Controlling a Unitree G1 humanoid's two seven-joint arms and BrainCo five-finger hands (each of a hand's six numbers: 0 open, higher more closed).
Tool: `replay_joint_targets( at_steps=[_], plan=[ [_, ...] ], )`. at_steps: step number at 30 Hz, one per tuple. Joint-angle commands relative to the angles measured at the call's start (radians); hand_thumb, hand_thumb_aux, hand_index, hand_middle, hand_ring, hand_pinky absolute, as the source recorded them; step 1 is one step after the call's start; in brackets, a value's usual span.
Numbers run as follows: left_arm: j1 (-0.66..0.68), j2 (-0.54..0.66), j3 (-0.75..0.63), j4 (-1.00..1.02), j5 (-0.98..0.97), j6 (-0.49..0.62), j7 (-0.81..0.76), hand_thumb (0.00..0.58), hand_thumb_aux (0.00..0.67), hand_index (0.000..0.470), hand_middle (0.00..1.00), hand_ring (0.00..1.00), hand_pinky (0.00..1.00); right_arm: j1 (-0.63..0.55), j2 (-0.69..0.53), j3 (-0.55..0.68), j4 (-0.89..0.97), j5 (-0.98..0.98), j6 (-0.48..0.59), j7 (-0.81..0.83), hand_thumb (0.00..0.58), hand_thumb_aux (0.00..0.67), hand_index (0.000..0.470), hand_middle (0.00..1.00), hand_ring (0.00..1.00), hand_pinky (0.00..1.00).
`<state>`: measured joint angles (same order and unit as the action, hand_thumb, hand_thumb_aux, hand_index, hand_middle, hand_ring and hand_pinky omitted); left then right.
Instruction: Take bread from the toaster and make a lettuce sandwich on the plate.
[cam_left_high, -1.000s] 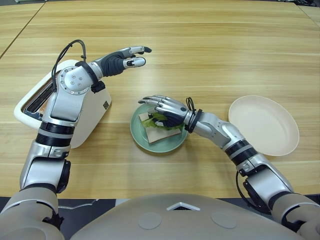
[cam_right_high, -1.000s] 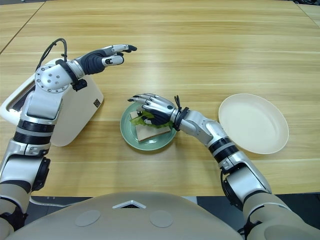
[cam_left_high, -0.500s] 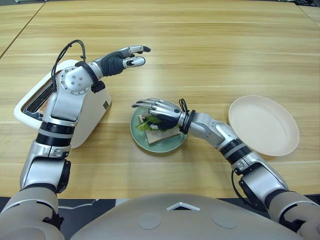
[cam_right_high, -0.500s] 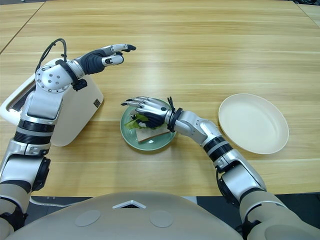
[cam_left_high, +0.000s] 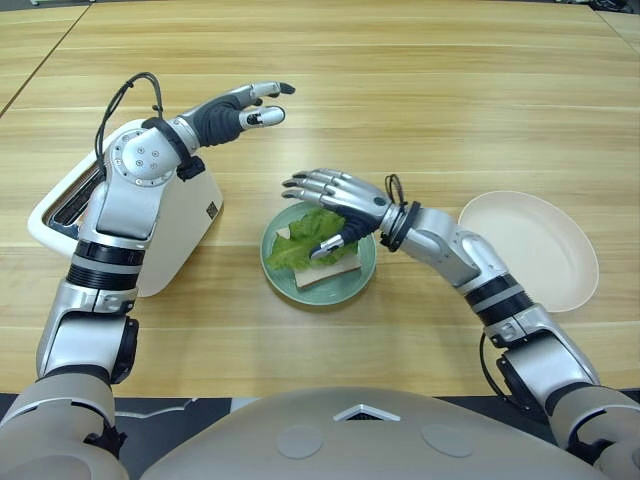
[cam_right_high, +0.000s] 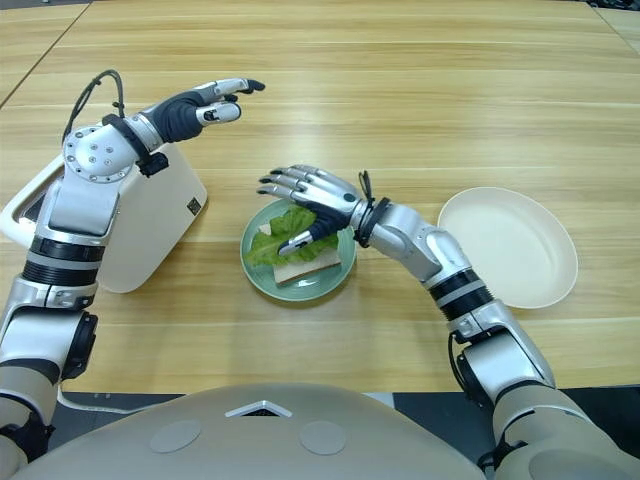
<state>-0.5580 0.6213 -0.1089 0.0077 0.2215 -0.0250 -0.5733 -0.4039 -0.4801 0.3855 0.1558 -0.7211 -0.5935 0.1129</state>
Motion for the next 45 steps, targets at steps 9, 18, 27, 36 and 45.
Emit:
replay_joint_targets(
  at_steps=[9, 18, 27, 36, 45],
  plan=[
    [0.204, 0.492, 0.248, -0.078, 0.298, -0.14, 0.042, 0.0, 0.0, 0.0, 0.0, 0.0, 0.0, 0.051, -0.044, -0.204, -0.017, 0.09, 0.098, -0.103, 0.0, 0.0, 0.0, 0.0, 0.0, 0.0],
    [0.627, 0.549, 0.49, -0.189, 0.291, -0.154, -0.099, 0.036, 0.021, 0.015, 0.0, 0.0, 0.0, 0.06, -0.066, -0.201, 0.029, 0.087, 0.093, -0.125, 0.0, 0.0, 0.0, 0.0, 0.0, 0.0],
    [0.614, 0.557, 0.481, -0.193, 0.283, -0.156, -0.097, 0.508, 0.434, 0.304, 0.0, 0.0, 0.0, 0.066, -0.081, -0.206, 0.072, 0.089, 0.097, -0.131, 0.0, 0.0, 0.0, 0.0, 0.0, 0.0],
    [0.474, 0.544, 0.431, -0.186, 0.182, -0.216, -0.064, 0.58, 0.67, 0.47, 0.0, 0.0, 0.0, 0.06, -0.078, -0.191, 0.092, 0.074, 0.101, -0.141, 0.0, 0.0, 0.0, 0.0, 0.0, 0.0],
    [0.182, 0.625, 0.38, 0.019, -0.058, -0.321, -0.171, 0.58, 0.67, 0.47, 0.0, 0.0, 0.0, 0.005, -0.065, -0.183, 0.123, 0.076, 0.113, -0.147, 0.0, 0.0, 0.0, 0.0, 0.0, 0.0]
  ],
)
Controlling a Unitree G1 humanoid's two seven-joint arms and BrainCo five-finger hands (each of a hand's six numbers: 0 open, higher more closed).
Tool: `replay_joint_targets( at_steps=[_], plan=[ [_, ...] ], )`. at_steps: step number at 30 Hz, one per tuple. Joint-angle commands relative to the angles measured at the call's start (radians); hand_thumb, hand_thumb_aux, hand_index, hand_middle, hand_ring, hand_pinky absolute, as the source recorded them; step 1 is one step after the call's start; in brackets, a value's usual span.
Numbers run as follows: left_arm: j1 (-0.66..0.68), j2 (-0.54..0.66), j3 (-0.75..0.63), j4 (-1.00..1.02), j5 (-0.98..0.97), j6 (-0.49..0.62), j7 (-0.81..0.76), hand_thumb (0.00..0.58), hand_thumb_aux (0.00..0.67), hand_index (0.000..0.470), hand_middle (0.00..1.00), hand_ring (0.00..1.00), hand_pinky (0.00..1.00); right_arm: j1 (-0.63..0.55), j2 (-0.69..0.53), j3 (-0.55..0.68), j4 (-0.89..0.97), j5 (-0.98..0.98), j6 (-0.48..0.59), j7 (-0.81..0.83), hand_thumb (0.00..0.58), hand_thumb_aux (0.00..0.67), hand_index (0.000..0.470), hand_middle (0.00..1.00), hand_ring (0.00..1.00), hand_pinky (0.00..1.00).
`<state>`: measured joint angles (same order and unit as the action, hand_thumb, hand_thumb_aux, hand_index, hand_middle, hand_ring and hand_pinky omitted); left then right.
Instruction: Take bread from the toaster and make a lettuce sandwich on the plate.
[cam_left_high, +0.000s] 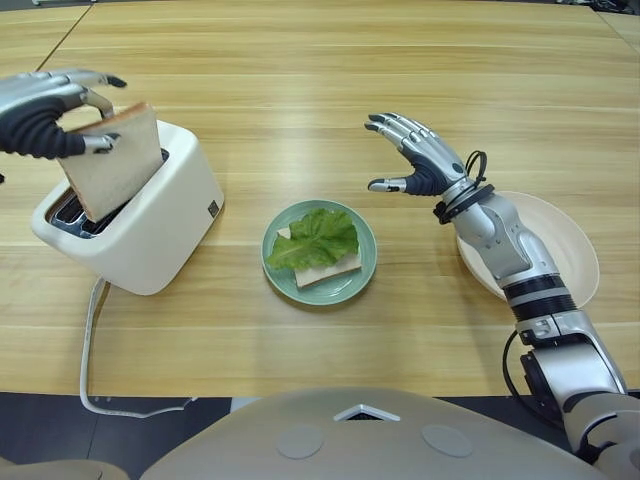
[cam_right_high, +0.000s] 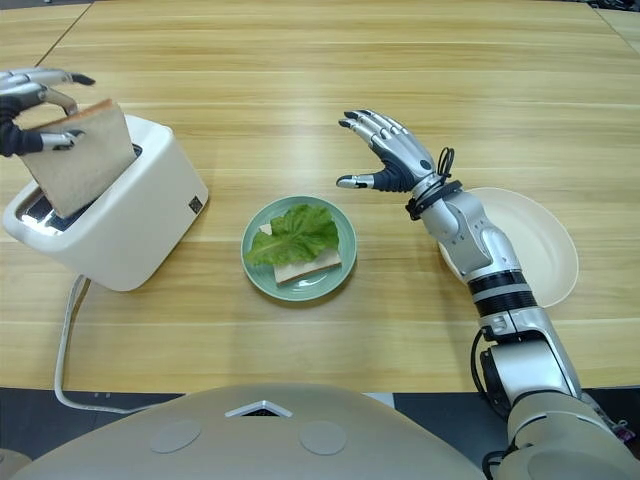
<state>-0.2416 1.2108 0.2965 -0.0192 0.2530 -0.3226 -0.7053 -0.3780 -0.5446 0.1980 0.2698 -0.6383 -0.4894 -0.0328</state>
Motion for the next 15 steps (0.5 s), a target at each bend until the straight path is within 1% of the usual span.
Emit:
replay_joint_targets(
  at_steps=[1, 3, 6, 9, 11, 15],
  plan=[
    [-0.186, 0.026, -0.043, 0.046, -0.131, -0.025, -0.057, 0.58, 0.67, 0.47, 0.0, 0.0, 0.0, -0.025, -0.001, 0.003, 0.013, -0.006, 0.01, -0.003, 0.0, 0.0, 0.0, 0.0, 0.0, 0.0],
    [-0.281, -0.007, -0.096, 0.024, -0.198, -0.026, -0.089, 0.58, 0.67, 0.47, 0.0, 0.0, 0.0, -0.032, -0.002, 0.001, 0.022, -0.004, 0.012, -0.007, 0.0, 0.0, 0.0, 0.0, 0.0, 0.0],
    [-0.341, -0.067, -0.175, -0.011, -0.232, -0.032, -0.111, 0.58, 0.67, 0.47, 0.0, 0.0, 0.0, -0.045, 0.0, 0.001, 0.037, 0.0, 0.011, -0.011, 0.0, 0.0, 0.0, 0.0, 0.0, 0.0],
    [-0.378, -0.144, -0.25, -0.028, -0.219, -0.028, -0.109, 0.58, 0.67, 0.47, 0.0, 0.0, 0.0, -0.057, 0.003, 0.004, 0.054, 0.002, 0.007, -0.014, 0.0, 0.0, 0.0, 0.0, 0.0, 0.0],
    [-0.399, -0.227, -0.309, -0.036, -0.222, -0.013, -0.102, 0.58, 0.67, 0.47, 0.0, 0.0, 0.0, -0.062, 0.003, 0.003, 0.062, 0.004, 0.004, -0.017, 0.0, 0.0, 0.0, 0.0, 0.0, 0.0],
    [-0.367, -0.393, -0.438, -0.028, -0.227, 0.002, -0.106, 0.58, 0.67, 0.47, 0.0, 0.0, 0.0, -0.073, -0.008, -0.008, 0.075, 0.012, 0.002, -0.026, 0.0, 0.0, 0.0, 0.0, 0.0, 0.0]
  ],
)
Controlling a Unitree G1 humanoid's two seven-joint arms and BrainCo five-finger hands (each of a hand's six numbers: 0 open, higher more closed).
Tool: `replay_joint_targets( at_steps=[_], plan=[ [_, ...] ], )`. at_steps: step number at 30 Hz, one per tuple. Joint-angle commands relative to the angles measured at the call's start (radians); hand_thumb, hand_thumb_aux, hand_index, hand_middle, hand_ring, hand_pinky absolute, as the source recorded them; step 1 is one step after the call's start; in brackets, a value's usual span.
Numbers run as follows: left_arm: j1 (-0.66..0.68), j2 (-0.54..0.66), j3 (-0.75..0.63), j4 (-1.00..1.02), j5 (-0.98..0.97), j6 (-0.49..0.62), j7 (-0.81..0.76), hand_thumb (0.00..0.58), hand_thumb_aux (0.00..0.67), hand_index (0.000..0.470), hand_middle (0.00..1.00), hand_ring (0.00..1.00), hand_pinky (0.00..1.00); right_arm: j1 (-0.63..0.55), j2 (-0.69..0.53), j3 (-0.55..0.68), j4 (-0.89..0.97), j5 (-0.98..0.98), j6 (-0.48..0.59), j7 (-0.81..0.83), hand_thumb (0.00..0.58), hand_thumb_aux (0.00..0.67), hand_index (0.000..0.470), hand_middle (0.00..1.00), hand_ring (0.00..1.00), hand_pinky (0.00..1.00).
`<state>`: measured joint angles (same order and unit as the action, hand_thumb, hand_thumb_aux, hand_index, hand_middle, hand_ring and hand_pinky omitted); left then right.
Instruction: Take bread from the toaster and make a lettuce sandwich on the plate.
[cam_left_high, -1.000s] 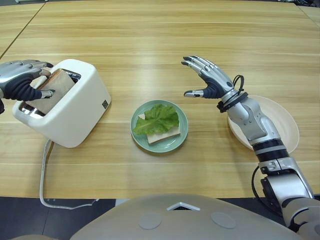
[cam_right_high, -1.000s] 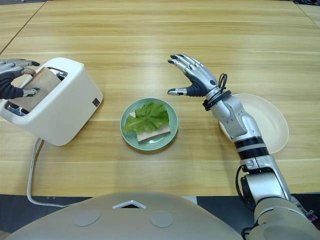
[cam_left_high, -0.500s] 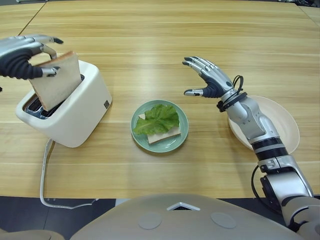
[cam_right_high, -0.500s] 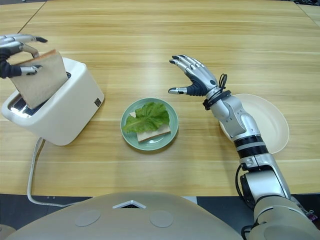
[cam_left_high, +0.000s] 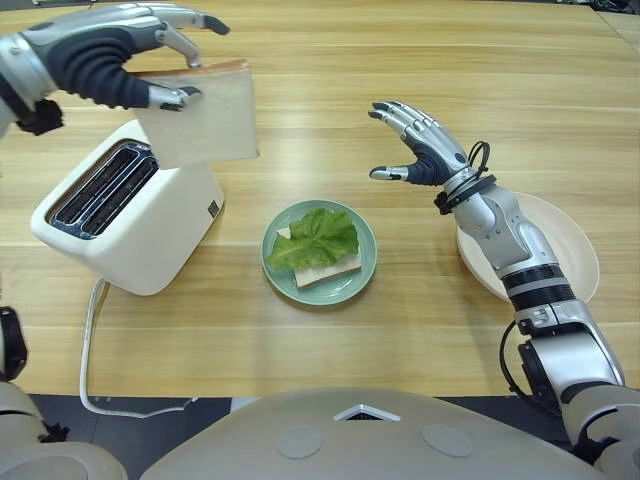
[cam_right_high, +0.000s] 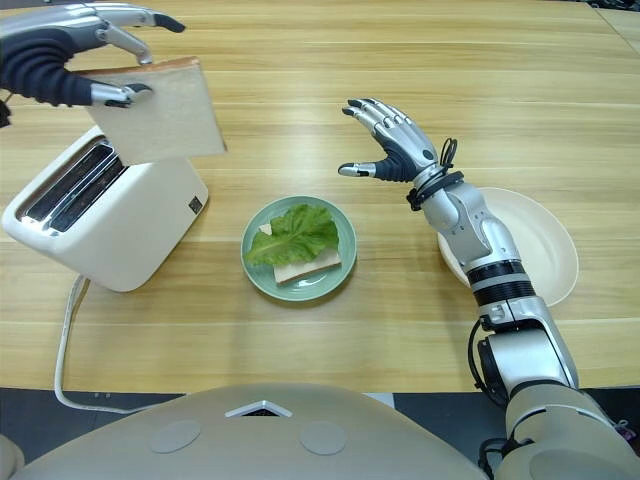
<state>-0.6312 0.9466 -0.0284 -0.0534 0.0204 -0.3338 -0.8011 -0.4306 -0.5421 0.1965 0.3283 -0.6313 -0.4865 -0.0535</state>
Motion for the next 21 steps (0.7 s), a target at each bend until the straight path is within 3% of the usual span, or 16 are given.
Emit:
replay_joint_targets(
  at_steps=[1, 5, 9, 15, 21],
  plan=[
    [0.035, -0.164, -0.147, 0.013, 0.006, 0.016, -0.019, 0.58, 0.67, 0.47, 0.0, 0.0, 0.0, -0.023, -0.013, -0.009, 0.021, 0.006, -0.001, -0.008, 0.0, 0.0, 0.0, 0.0, 0.0, 0.0],
    [0.062, -0.289, -0.238, 0.038, -0.015, 0.067, -0.042, 0.58, 0.67, 0.47, 0.0, 0.0, 0.0, -0.028, -0.025, -0.024, 0.032, 0.016, -0.003, -0.012, 0.0, 0.0, 0.0, 0.0, 0.0, 0.0],
    [0.075, -0.374, -0.231, 0.073, -0.052, 0.168, -0.024, 0.58, 0.67, 0.47, 0.0, 0.0, 0.0, -0.034, -0.033, -0.03, 0.05, 0.02, -0.002, -0.017, 0.0, 0.0, 0.0, 0.0, 0.0, 0.0],
    [0.106, -0.43, -0.205, 0.099, -0.064, 0.392, 0.03, 0.58, 0.67, 0.47, 0.0, 0.0, 0.0, -0.048, -0.039, -0.03, 0.079, 0.016, 0.0, -0.026, 0.0, 0.0, 0.0, 0.0, 0.0, 0.0],
    [0.157, -0.451, -0.206, 0.076, -0.056, 0.525, 0.053, 0.58, 0.67, 0.47, 0.0, 0.0, 0.0, -0.058, -0.047, -0.03, 0.1, 0.016, -0.002, -0.029, 0.0, 0.0, 0.0, 0.0, 0.0, 0.0]
  ],
)
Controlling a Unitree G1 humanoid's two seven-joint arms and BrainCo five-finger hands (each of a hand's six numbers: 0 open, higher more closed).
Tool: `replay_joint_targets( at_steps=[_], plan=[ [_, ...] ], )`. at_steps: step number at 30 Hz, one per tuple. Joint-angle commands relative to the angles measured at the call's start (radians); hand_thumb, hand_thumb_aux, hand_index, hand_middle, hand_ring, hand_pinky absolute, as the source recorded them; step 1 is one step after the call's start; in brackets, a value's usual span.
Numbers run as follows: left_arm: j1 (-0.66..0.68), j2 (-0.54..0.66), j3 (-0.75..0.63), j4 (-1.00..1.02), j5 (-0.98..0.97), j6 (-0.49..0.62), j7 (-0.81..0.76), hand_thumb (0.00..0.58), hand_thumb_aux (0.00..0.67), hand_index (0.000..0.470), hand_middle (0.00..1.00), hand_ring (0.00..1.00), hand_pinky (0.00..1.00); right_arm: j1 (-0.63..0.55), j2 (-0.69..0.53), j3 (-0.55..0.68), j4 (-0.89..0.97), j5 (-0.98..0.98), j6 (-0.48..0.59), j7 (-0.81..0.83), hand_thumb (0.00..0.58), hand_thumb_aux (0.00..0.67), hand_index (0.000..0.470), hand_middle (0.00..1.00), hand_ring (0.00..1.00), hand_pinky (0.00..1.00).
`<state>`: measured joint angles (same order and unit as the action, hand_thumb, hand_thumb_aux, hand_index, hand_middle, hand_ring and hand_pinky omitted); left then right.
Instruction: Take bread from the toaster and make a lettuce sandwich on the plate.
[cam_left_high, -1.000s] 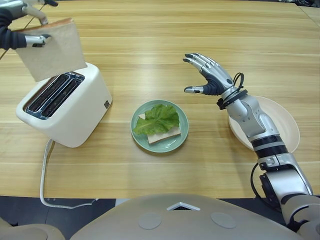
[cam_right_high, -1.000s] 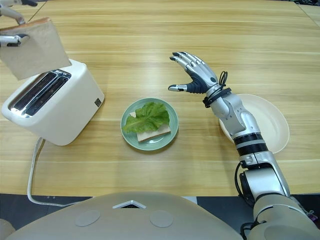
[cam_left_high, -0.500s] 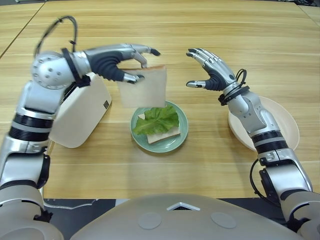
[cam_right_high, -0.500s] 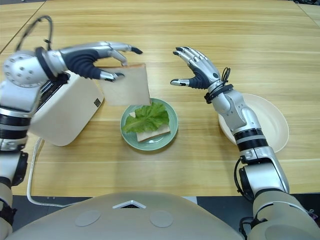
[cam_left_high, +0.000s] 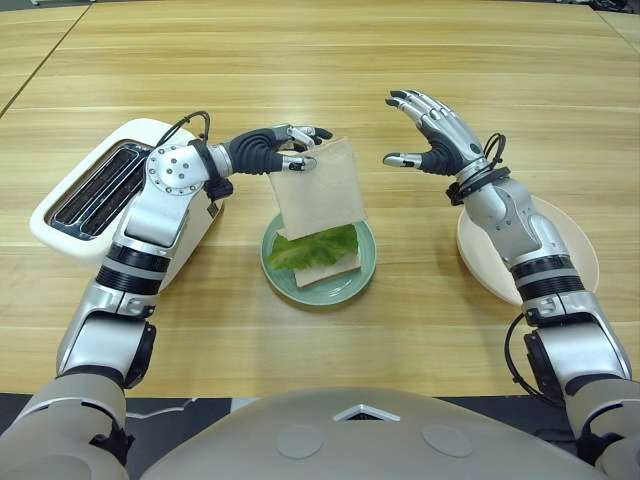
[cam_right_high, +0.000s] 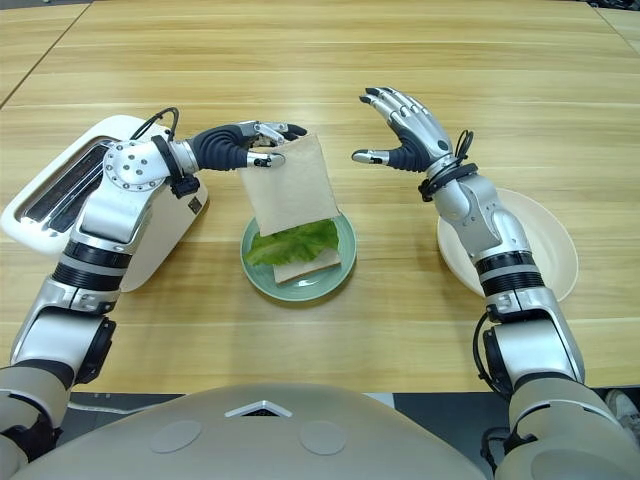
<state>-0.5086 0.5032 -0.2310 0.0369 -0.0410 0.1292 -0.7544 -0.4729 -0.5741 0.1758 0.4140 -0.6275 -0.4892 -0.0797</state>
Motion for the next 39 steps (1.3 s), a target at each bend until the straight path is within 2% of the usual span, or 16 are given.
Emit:
replay_joint_targets(
  at_steps=[1, 7, 16, 25, 27, 30, 32, 36, 39],
  plan=[
    [0.043, -0.011, -0.007, -0.016, 0.01, 0.075, 0.009, 0.58, 0.67, 0.47, 0.0, 0.0, 0.0, -0.015, -0.017, -0.009, 0.018, 0.012, -0.001, -0.005, 0.0, 0.0, 0.0, 0.0, 0.0, 0.0],
    [0.1, -0.009, -0.031, -0.012, 0.021, 0.098, -0.012, 0.58, 0.67, 0.47, 0.0, 0.0, 0.0, -0.017, -0.019, -0.005, 0.03, 0.01, 0.0, -0.004, 0.0, 0.0, 0.0, 0.0, 0.0, 0.0],
    [0.112, -0.046, -0.065, 0.06, 0.039, 0.065, -0.015, 0.58, 0.67, 0.47, 0.0, 0.0, 0.0, -0.018, -0.023, -0.007, 0.03, 0.011, 0.002, -0.002, 0.0, 0.0, 0.0, 0.0, 0.0, 0.0],
    [0.095, -0.104, -0.103, 0.233, 0.089, -0.041, 0.014, 0.58, 0.67, 0.47, 0.0, 0.0, 0.0, 0.003, -0.027, -0.024, -0.029, 0.032, -0.001, 0.012, 0.0, 0.0, 0.0, 0.0, 0.0, 0.0],
    [0.09, -0.105, -0.1, 0.258, 0.096, -0.068, 0.015, 0.58, 0.67, 0.47, 0.0, 0.0, 0.0, 0.012, -0.033, -0.027, -0.054, 0.058, -0.029, 0.031, 0.0, 0.0, 0.0, 0.0, 0.0, 0.0],
    [0.084, -0.11, -0.099, 0.282, 0.107, -0.1, 0.011, 0.58, 0.67, 0.47, 0.0, 0.0, 0.0, 0.086, -0.073, -0.023, -0.18, 0.254, -0.141, 0.177, 0.0, 0.0, 0.0, 0.0, 0.0, 0.0],
    [0.083, -0.117, -0.101, 0.296, 0.115, -0.116, 0.011, 0.58, 0.67, 0.47, 0.0, 0.0, 0.0, 0.159, -0.115, -0.005, -0.297, 0.416, -0.179, 0.307, 0.0, 0.0, 0.0, 0.0, 0.0, 0.0],
    [0.073, -0.127, -0.103, 0.321, 0.121, -0.134, 0.006, 0.58, 0.67, 0.47, 0.0, 0.0, 0.0, 0.292, -0.181, 0.078, -0.5, 0.633, -0.17, 0.541, 0.0, 0.0, 0.0, 0.0, 0.0, 0.0],
    [0.068, -0.13, -0.102, 0.334, 0.121, -0.141, 0.004, 0.58, 0.67, 0.47, 0.0, 0.0, 0.0, 0.345, -0.194, 0.166, -0.56, 0.639, -0.15, 0.672, 0.0, 0.0, 0.0, 0.0, 0.0, 0.0]
  ],
)
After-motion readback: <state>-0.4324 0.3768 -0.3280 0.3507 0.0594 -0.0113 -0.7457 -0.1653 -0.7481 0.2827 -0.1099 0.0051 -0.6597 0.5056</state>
